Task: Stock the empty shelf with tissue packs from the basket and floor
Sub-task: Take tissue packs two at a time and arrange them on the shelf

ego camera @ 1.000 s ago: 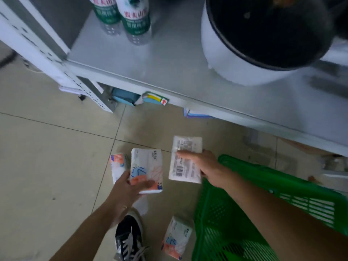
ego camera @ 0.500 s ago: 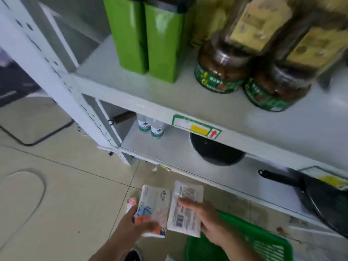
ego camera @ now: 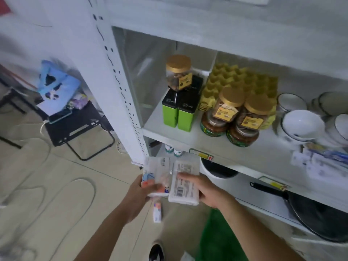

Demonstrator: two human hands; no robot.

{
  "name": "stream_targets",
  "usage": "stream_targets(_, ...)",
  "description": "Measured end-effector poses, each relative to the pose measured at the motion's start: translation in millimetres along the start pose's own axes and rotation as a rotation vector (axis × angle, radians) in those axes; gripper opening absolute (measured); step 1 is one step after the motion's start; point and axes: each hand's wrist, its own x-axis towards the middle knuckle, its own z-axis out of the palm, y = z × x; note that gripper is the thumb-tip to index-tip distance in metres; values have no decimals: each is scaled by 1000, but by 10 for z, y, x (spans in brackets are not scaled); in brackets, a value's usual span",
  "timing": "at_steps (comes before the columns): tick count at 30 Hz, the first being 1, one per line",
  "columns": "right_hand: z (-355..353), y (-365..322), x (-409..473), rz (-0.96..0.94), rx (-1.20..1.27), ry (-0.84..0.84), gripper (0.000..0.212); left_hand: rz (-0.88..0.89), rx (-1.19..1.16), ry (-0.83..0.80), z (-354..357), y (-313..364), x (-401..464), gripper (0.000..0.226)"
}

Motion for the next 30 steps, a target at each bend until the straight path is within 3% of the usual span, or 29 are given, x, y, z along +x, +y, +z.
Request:
stream_targets(5,147,-449,-478,-65,79,-130,18,91,-84,130,186,495,-519,81)
stream_targets(8,190,-656,-743,-119,129,-152,25,151,-131,159,274,760,-826,85)
stream_targets(14,103,-1003,-1441,-293,250,-168,46,240,-175,151,598,1325,-1262,68)
stream_targets(19,-224,-1235,-2209,-451,250,-180,31,338,-133,58,1186,1728,-1609,63)
stream_targets(26,-786,-1761,-3411,-678,89,-18,60,462,-132,-108,2058,2471,-1973,64)
stream_targets(30,-1130,-2119,-3875,-773,101,74,43,542,-100,-220,2486,2944,-1939,45)
